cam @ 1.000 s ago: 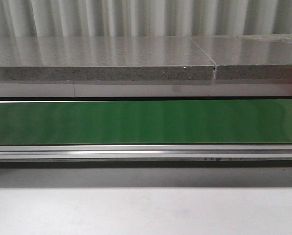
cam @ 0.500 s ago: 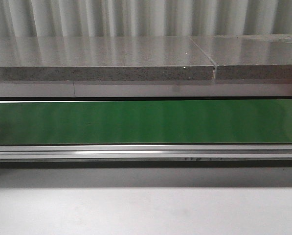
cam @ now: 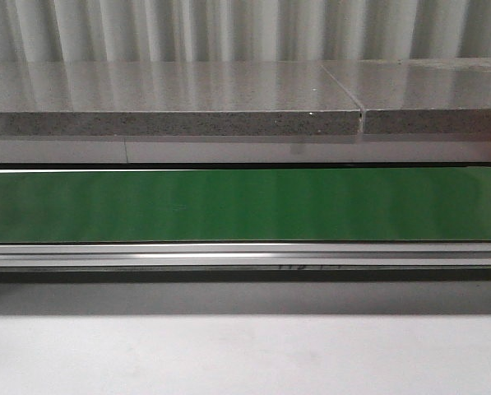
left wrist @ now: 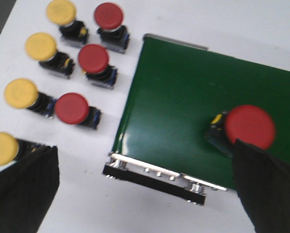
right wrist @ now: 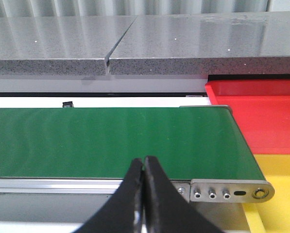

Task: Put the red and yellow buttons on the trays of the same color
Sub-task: 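Carry the red button with the left gripper onto the conveyor belt, then move the left gripper to a yellow button and grasp it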

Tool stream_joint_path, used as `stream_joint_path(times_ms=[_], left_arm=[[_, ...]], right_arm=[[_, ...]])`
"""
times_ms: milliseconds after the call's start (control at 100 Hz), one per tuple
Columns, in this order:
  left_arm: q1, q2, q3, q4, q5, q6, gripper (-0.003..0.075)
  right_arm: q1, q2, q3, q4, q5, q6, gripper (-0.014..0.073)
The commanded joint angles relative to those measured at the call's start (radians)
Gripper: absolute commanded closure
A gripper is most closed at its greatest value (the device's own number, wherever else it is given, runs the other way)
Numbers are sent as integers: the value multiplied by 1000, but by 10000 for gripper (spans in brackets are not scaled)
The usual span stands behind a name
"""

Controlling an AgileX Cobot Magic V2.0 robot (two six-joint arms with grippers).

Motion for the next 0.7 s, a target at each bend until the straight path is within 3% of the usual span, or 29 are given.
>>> stream_joint_path(times_ms=[0, 210, 400, 690], left_arm=[[66, -30, 20, 10, -42, -37, 31], [222, -33, 183, -13, -116, -112, 31], [295, -33, 323, -32, -220, -117, 31], [411, -29, 364, -28, -282, -134, 31]], right_arm=[[2, -16, 1, -9, -80, 1, 661], [2, -16, 1, -9, -80, 1, 661], [2, -16, 1, -9, -80, 1, 661], [2, -16, 1, -9, -80, 1, 661]])
